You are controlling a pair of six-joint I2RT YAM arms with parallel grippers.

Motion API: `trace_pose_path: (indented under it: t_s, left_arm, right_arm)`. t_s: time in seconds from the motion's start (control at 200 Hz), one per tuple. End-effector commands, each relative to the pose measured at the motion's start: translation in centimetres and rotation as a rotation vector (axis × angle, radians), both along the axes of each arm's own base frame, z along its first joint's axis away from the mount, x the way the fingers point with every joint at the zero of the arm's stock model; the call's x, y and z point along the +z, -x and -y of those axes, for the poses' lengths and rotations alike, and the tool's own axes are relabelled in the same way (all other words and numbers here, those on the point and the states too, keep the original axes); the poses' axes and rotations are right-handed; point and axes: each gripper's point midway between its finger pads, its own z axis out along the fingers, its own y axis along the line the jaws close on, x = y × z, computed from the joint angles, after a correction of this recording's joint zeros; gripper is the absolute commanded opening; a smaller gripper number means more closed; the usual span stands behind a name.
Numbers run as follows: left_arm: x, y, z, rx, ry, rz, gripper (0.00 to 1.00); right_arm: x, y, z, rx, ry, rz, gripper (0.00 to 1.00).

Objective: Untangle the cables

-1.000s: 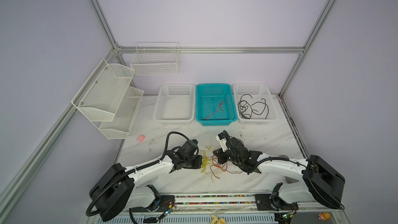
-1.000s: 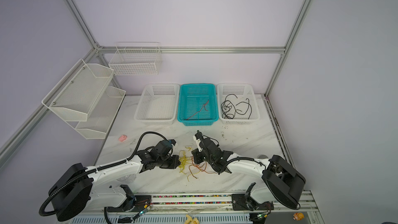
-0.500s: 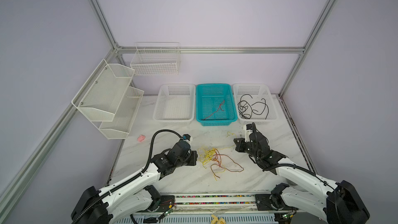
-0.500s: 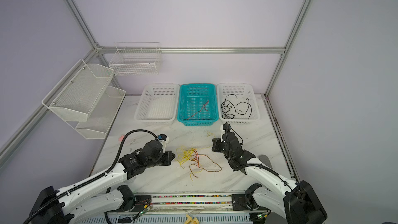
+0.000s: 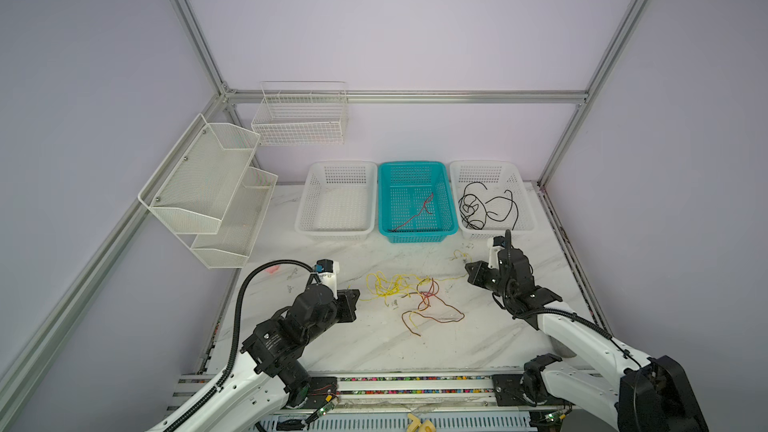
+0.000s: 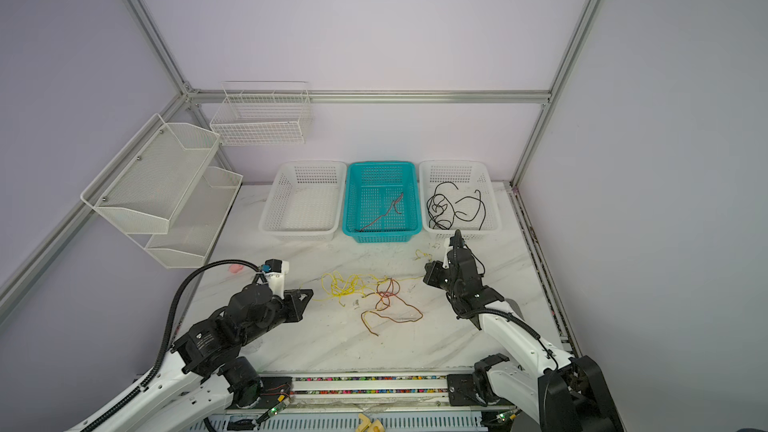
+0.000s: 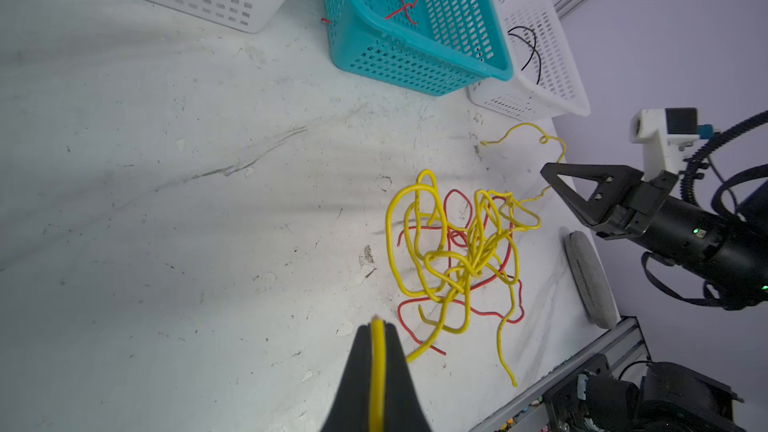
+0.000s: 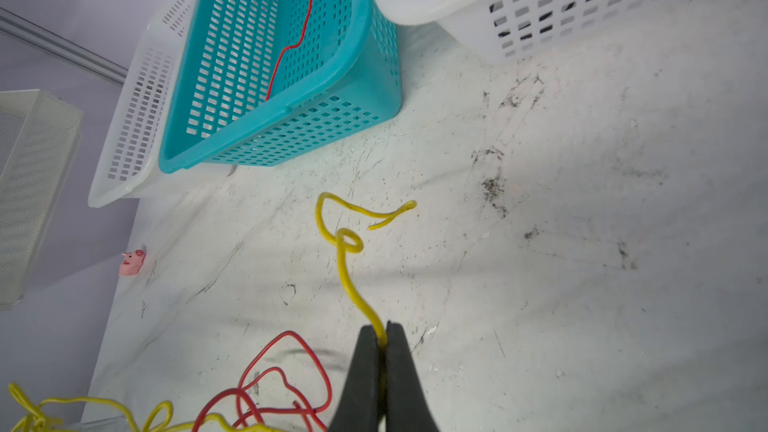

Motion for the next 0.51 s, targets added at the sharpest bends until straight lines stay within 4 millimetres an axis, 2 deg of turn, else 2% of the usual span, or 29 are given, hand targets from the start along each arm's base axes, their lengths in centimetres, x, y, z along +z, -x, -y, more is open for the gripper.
trace_pose_path:
  t_s: [0.0, 0.09, 0.3, 0.415, 0.5]
  left_arm:
    - [0.5, -0.2, -3.2, 0.117, -0.062, 0.047, 0.0]
    - [1.3, 0.0, -2.7, 0.078, -0.038, 0.08, 0.0]
    - [-1.0, -0.2, 1.8, -0.108, -0.032, -0.022, 0.0]
    - [-1.0, -1.0, 3.6, -0.16, -0.024, -0.04, 0.0]
    - [-0.7, -1.5, 4.4, -0.176, -0.018, -0.029, 0.0]
  right_arm:
    - [-0.9, -1.0, 3.2, -0.129, 0.076, -0.017, 0.0]
    - [-1.1, -1.1, 3.0, -0.107, 0.068, -0.026, 0.0]
    - [2.6, -0.1, -1.6, 0.167, -0.057, 0.11, 0.0]
    - [5.4, 1.5, -4.1, 0.306, -0.151, 0.196, 0.29]
    - [6.6, 2.6, -6.0, 0.385, -0.177, 0.236, 0.38]
